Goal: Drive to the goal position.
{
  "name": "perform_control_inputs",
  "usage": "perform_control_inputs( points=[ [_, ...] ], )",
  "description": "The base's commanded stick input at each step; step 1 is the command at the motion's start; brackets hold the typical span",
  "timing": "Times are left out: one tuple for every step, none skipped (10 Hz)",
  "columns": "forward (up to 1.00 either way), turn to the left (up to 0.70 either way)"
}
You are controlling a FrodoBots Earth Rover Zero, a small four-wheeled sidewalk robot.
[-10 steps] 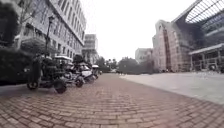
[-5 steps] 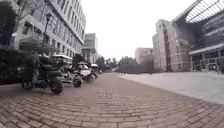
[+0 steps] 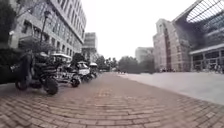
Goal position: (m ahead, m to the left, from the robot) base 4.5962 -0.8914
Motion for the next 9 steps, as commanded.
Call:
perform_control_inputs(
  points=[
    [0.45,0.00],
    [0.45,0.00],
    [0.45,0.00],
    [0.45,0.00],
    [0.45,0.00],
    [0.45,0.00],
    [0.45,0.00],
    [0.45,0.00],
    [0.45,0.00]
  ],
)
